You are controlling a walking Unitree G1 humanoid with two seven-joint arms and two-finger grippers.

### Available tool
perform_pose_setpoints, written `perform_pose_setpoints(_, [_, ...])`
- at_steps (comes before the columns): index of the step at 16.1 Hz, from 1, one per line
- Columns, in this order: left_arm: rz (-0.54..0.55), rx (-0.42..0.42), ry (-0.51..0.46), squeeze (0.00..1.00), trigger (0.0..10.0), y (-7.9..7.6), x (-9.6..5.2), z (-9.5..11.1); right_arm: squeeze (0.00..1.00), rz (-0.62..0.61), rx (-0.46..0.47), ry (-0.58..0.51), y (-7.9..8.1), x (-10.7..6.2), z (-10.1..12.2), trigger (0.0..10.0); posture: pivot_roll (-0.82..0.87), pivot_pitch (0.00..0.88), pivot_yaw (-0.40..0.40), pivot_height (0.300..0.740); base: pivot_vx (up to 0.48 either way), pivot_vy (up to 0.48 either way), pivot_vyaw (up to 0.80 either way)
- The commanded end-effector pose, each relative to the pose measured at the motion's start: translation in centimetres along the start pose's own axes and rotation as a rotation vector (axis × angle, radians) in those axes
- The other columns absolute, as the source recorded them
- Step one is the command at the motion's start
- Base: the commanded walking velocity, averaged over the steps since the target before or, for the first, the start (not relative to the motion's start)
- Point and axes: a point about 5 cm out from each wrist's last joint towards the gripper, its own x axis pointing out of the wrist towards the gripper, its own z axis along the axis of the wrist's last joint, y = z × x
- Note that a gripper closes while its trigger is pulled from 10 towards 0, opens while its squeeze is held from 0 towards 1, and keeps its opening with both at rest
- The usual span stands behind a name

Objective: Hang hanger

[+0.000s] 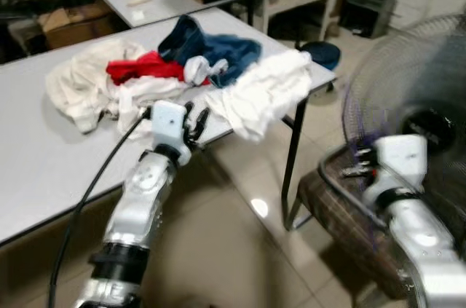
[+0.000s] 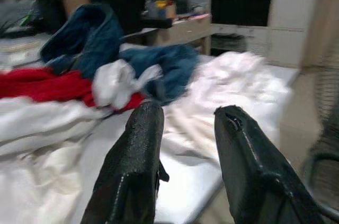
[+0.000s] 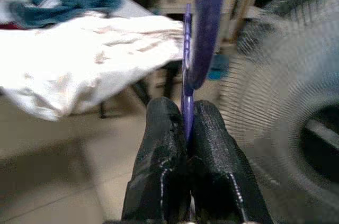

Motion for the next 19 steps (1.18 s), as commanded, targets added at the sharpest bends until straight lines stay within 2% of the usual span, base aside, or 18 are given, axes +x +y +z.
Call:
perform_pose_setpoints(1, [-0.014,-0.001,0.006,0.07,10.0,-0.3,0.2,0.0,0.00,-0.031,-0.017,-0.007,-0.7,-0.2,0.0,10.0,-0.09,0.000,0.033,0.740,0.281,0.000,0.00])
perform_pose_setpoints(4, [-0.011,0.002,0.009,0.06,10.0,-0.3,0.4,0.0,0.00,0.071,-0.012,-0.028,0.1,-0.2,0.3,10.0,-0.09,0.000,0.035,0.740,0.282,0.000,0.00])
perform_pose_setpoints(8, [-0.037,0.003,0.013,0.06,10.0,-0.5,0.5,0.0,0.00,0.060,0.012,-0.030,0.0,-0.2,0.2,10.0,-0.10,0.000,0.041,0.740,0.280,0.000,0.00])
perform_pose_setpoints(9, [-0.048,0.006,0.012,0.06,10.0,-0.7,0.7,0.0,0.00,0.094,-0.005,-0.026,0.4,-0.3,0.2,10.0,-0.10,0.000,0.047,0.740,0.281,0.000,-0.80])
perform_pose_setpoints(13, [-0.051,0.006,0.005,0.07,10.0,-0.8,1.0,0.1,0.00,0.141,-0.023,-0.032,0.8,-0.5,0.2,10.0,-0.11,0.000,0.050,0.740,0.297,0.000,0.00])
perform_pose_setpoints(19, [-0.063,-0.003,0.012,0.07,10.0,-1.0,0.9,-0.2,0.00,0.142,-0.046,-0.034,0.3,-0.9,0.1,10.0,-0.12,0.000,0.052,0.740,0.353,0.000,0.00])
